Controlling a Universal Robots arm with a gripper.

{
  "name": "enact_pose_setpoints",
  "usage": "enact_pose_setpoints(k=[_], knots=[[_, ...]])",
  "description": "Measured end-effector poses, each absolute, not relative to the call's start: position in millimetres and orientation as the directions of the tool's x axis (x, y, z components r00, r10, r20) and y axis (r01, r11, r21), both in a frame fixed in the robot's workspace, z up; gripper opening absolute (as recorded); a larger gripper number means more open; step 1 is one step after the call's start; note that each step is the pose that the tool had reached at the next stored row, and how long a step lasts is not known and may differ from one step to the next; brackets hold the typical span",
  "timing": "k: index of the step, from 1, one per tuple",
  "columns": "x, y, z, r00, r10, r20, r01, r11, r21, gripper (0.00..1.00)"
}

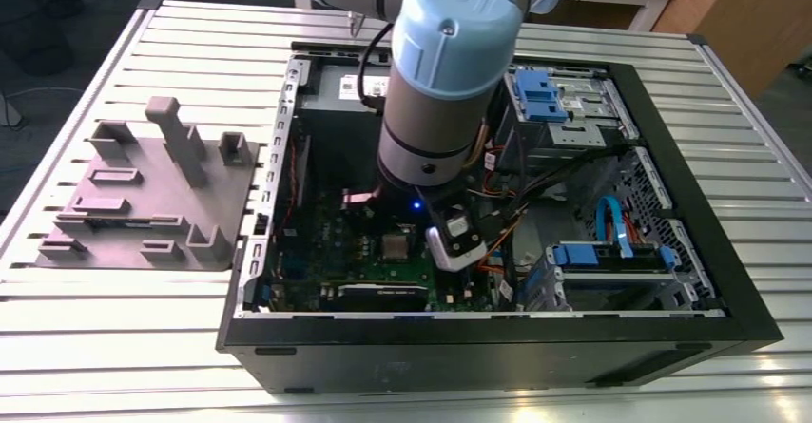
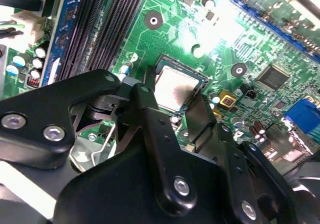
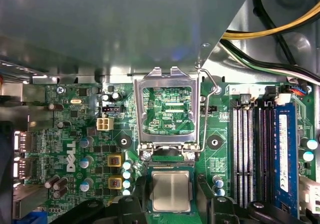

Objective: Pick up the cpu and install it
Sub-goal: 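Place the cpu into insertion slot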

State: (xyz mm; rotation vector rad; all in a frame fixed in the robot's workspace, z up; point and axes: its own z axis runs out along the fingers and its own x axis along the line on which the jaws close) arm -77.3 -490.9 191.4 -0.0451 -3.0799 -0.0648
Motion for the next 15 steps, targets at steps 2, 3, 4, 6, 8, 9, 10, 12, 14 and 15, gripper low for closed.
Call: enact_pose_setpoints(k=[2,3,4,6,8,9,10,12,14,15], knots=[[-77.9,-490.9,191.4,-0.998,0.028,0.061,0.031,0.999,0.041,0.51],[-78.0,-490.9,191.4,-0.998,0.028,0.061,0.03,0.999,0.041,0.51],[-78.2,-490.9,191.4,-0.998,0.028,0.061,0.03,0.999,0.041,0.51],[-78.7,-490.9,191.4,-0.998,0.028,0.061,0.03,0.999,0.041,0.51],[-79.5,-490.9,191.4,-0.998,0.028,0.061,0.031,0.999,0.041,0.51],[-79.8,-490.9,191.4,-0.998,0.028,0.061,0.03,0.999,0.041,0.51],[-79.8,-490.9,191.4,-0.998,0.028,0.061,0.03,0.999,0.041,0.51],[-79.9,-491.0,191.1,-0.998,0.028,0.061,0.03,0.999,0.041,0.51],[-79.0,-491.0,190.5,-0.998,0.028,0.061,0.031,0.999,0.041,0.51],[-77.9,-491.0,190.3,-0.998,0.028,0.061,0.031,0.999,0.041,0.51]])
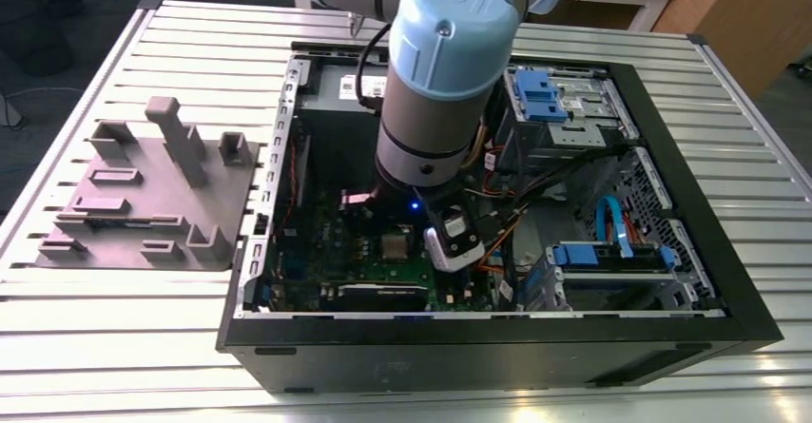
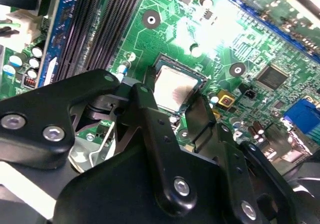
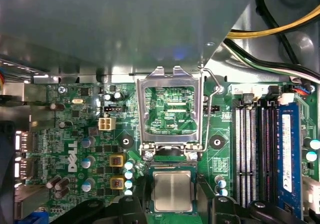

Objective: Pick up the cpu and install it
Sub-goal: 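Place the cpu into insertion slot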

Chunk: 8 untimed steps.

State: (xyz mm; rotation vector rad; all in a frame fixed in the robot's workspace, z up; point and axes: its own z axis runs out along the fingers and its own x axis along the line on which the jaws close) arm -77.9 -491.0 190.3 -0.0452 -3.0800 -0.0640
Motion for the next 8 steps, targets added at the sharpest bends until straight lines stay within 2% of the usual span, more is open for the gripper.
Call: enact_pose_setpoints(k=[8], knots=[[-76.1,-490.9,188.4,-0.998,0.028,0.06,0.03,0.999,0.041,0.51]])
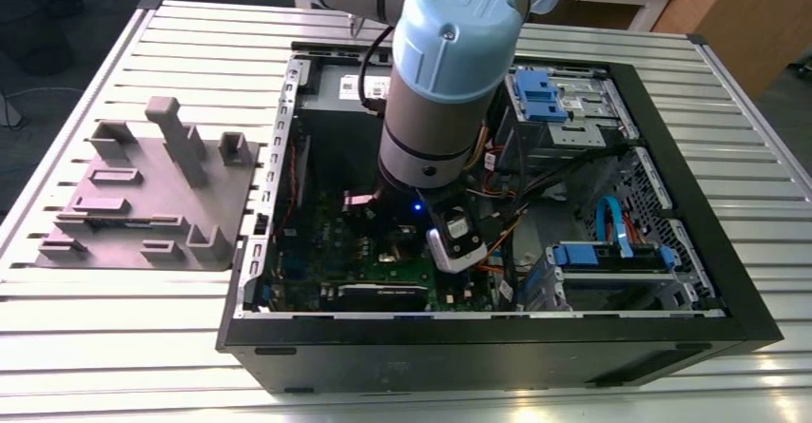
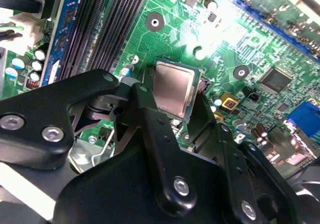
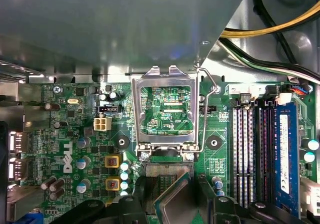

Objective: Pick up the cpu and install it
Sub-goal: 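Place the cpu into insertion slot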

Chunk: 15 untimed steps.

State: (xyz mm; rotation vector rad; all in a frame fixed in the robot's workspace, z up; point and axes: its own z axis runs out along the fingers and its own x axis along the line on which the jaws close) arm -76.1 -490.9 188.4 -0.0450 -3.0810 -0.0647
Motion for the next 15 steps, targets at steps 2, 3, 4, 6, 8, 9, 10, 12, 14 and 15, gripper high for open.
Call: enact_pose_setpoints(k=[2,3,4,6,8,9,10,12,14,15], knots=[[-76.1,-490.9,188.6,-0.998,0.028,0.06,0.03,0.999,0.041,0.51],[-76.1,-490.8,188.9,-0.998,0.028,0.06,0.03,0.999,0.041,0.51],[-76.1,-490.7,189.3,-0.998,0.028,0.06,0.031,0.999,0.041,0.51],[-76.3,-490.2,190.0,-0.998,0.029,0.06,0.031,0.999,0.042,0.51],[-76.3,-489.8,190.5,-0.998,0.03,0.06,0.032,0.999,0.042,0.51],[-76.4,-489.6,190.6,-0.998,0.03,0.06,0.033,0.999,0.042,0.51],[-76.6,-489.2,190.7,-0.998,0.03,0.06,0.033,0.999,0.042,0.51],[-77.2,-488.6,191.3,-0.998,0.031,0.06,0.033,0.999,0.042,0.51],[-77.8,-488.0,191.6,-0.998,0.031,0.06,0.034,0.999,0.042,0.51],[-78.2,-487.6,191.7,-0.998,0.032,0.06,0.035,0.998,0.043,0.51]])
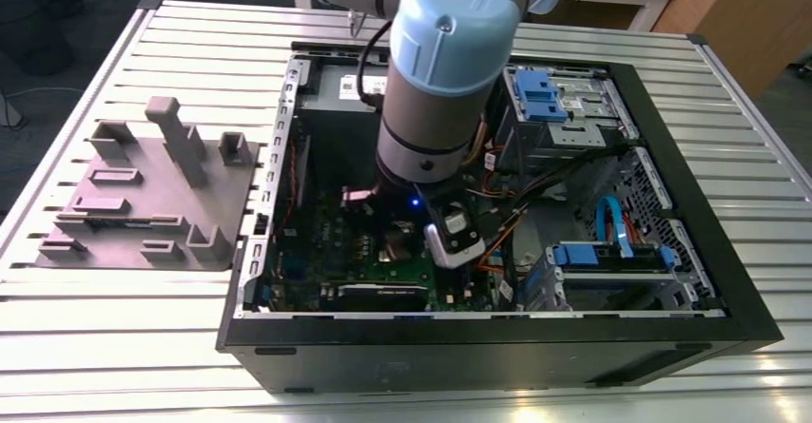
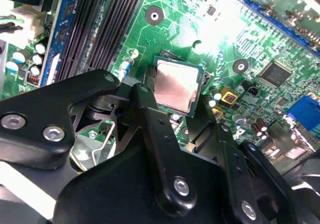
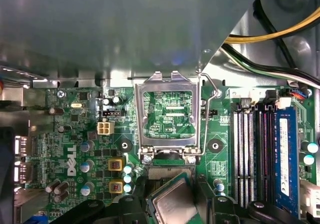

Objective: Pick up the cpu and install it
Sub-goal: 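Place the cpu into insertion slot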

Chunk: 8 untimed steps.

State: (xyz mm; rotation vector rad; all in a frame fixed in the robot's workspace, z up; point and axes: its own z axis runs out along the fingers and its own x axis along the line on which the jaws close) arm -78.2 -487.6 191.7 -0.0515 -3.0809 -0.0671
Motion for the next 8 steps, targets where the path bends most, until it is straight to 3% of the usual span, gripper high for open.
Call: enact_pose_setpoints(k=[8], knots=[[-78.5,-486.9,189.7,-0.998,0.034,0.061,0.037,0.998,0.051,0.51]])
